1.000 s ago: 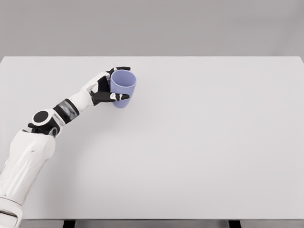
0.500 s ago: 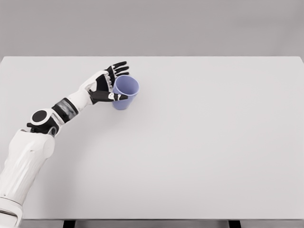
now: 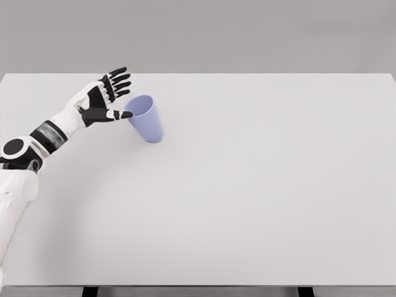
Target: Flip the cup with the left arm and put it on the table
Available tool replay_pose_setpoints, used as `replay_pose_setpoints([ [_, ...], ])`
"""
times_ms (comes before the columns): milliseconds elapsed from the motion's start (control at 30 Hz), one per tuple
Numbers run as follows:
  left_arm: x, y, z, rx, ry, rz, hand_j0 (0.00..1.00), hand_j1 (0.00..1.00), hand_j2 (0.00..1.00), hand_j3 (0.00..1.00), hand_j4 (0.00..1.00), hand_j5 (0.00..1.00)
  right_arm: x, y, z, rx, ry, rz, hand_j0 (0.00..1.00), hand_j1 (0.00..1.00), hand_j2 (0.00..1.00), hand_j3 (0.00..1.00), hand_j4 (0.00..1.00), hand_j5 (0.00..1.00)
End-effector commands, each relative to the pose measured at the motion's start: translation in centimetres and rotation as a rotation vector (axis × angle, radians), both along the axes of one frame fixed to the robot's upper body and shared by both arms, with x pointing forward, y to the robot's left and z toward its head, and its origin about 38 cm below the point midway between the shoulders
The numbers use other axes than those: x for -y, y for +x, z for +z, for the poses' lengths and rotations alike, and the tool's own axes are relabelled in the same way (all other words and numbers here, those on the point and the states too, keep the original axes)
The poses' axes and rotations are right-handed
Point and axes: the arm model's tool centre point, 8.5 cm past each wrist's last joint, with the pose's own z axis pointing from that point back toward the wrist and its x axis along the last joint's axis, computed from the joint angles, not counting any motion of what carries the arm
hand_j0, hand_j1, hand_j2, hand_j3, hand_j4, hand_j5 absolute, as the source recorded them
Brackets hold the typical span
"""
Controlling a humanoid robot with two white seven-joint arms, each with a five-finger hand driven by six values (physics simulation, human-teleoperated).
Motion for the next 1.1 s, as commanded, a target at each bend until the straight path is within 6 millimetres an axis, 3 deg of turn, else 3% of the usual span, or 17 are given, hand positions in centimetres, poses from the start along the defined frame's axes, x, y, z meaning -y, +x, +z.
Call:
replay_pose_setpoints([
  [0,-1.0,-0.1,0.3,0.003,0.016,0.012,1.0,1.0,1.0,1.0,1.0,1.0,0.0,0.0,0.0,0.0,0.0,-0.001,1.0,1.0,1.0,1.0,1.0,1.0],
  [500,-2.7,-0.2,0.9,0.011,0.043,0.032,1.0,1.0,1.0,1.0,1.0,1.0,0.0,0.0,0.0,0.0,0.0,-0.001,1.0,1.0,1.0,1.0,1.0,1.0],
  [700,0.7,0.2,0.2,0.019,0.089,-0.026,1.0,1.0,1.0,1.0,1.0,1.0,0.0,0.0,0.0,0.0,0.0,-0.001,1.0,1.0,1.0,1.0,1.0,1.0],
  [1067,1.1,1.4,2.4,0.057,0.091,-0.031,1.0,1.0,1.0,1.0,1.0,1.0,0.0,0.0,0.0,0.0,0.0,-0.001,1.0,1.0,1.0,1.0,1.0,1.0],
])
